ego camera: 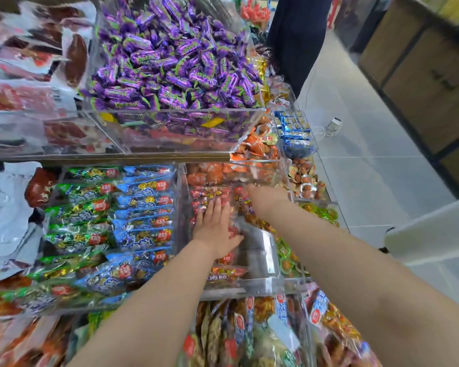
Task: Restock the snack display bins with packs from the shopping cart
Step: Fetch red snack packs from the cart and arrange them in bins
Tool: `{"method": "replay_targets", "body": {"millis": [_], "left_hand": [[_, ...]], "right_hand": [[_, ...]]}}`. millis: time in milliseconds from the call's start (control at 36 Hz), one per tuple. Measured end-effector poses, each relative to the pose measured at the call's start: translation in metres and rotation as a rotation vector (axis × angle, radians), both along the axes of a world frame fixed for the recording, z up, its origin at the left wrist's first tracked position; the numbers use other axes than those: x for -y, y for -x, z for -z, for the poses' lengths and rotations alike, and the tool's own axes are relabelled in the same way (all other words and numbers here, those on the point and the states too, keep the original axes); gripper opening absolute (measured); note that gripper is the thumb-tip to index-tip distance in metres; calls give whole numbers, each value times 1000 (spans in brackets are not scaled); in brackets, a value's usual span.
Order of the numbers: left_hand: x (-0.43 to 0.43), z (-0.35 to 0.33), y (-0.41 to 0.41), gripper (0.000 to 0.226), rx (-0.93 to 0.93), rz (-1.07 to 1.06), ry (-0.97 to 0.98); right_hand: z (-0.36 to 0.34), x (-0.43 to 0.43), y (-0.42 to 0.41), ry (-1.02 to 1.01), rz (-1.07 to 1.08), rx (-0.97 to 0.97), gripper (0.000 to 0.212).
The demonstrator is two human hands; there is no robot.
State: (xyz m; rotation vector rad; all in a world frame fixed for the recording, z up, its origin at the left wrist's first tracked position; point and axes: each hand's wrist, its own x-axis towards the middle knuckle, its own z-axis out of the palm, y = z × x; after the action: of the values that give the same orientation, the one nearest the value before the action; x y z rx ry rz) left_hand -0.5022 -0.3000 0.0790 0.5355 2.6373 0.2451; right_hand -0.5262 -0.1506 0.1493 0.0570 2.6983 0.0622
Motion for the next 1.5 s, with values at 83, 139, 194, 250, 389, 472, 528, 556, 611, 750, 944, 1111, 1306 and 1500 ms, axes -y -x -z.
{"method": "replay_targets", "body": {"millis": [83, 139, 194, 250, 389, 472, 528, 556, 611, 750, 944, 1111, 1306, 1500], "left_hand": [[4, 1, 2, 100, 22, -13, 107], [5, 0, 3, 100, 49, 11, 162], [6, -1, 4, 102, 67, 28, 187], [6, -1, 4, 106, 66, 42, 203], [8, 2, 5, 109, 64, 47, 170], [10, 5, 7, 115, 83, 57, 136], [12, 7, 8, 124, 103, 70, 124], [13, 8, 8, 128, 110, 74, 120], [15, 11, 8, 133, 107, 80, 125], [14, 12, 8, 130, 75, 59, 145], [10, -7, 3, 113, 82, -28, -17], [4, -53, -21, 45, 18, -233, -506], [-18, -84, -73, 15, 261, -383, -831], [-57, -60, -170, 17, 553, -205, -787]], "right_hand": [[18, 0, 5, 15, -61, 25, 62], [28, -2, 6, -22, -125, -61, 62], [40, -4, 6, -67, -152, -160, 61], [52, -5, 4, -95, -152, -223, 68], [84, -2, -4, -144, -75, -134, 99], [98, 4, -3, -143, -5, -125, 90], [103, 6, 2, -144, 37, -130, 86], [105, 6, 5, -139, 62, -124, 86], [108, 6, 10, -119, 109, -119, 83], [109, 6, 12, -107, 128, -118, 82], [75, 2, -5, 56, 72, -117, 87], [15, -4, -43, 388, 158, -225, 49], [-31, -14, -138, 806, 570, -484, 23], [11, -40, -294, 925, 1034, -578, 11]]}}
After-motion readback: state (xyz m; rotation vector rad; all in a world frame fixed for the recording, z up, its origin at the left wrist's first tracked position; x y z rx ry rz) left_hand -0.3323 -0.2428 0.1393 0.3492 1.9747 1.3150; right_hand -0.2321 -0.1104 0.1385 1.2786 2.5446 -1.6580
